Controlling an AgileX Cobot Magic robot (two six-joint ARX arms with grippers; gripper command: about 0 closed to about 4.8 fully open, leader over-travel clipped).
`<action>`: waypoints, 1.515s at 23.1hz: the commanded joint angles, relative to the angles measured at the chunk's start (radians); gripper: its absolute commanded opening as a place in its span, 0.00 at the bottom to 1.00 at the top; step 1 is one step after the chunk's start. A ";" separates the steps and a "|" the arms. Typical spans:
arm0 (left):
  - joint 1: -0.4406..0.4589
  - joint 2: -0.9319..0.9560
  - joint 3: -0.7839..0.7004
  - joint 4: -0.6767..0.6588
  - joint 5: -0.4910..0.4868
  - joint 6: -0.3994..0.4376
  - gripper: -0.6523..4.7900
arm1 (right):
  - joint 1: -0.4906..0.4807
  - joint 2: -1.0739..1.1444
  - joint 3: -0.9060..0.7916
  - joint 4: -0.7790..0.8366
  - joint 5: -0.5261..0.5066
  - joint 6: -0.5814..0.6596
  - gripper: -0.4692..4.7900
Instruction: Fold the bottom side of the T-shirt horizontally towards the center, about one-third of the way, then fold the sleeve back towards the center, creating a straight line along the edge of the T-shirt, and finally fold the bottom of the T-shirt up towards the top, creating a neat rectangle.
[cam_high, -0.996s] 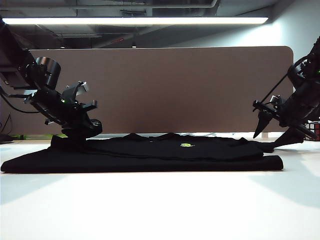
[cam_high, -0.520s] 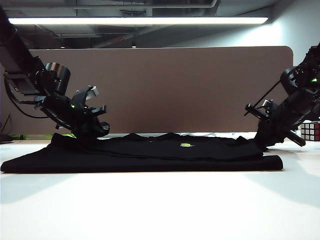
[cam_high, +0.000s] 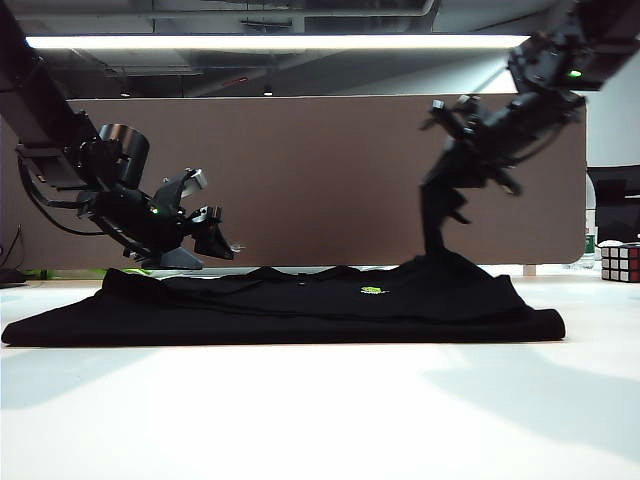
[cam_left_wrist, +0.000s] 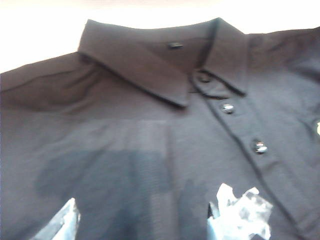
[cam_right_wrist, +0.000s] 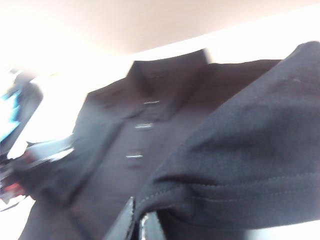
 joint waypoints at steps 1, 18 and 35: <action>0.004 -0.012 0.008 -0.010 0.005 0.000 0.71 | 0.073 -0.003 0.006 0.010 0.090 -0.026 0.07; 0.075 -0.140 0.010 -0.146 0.184 -0.017 0.86 | 0.169 0.066 0.010 -0.069 0.053 -0.040 0.72; 0.179 -0.858 -0.618 -0.797 0.239 0.631 0.44 | 0.132 -0.224 0.007 -0.917 0.031 -0.743 0.57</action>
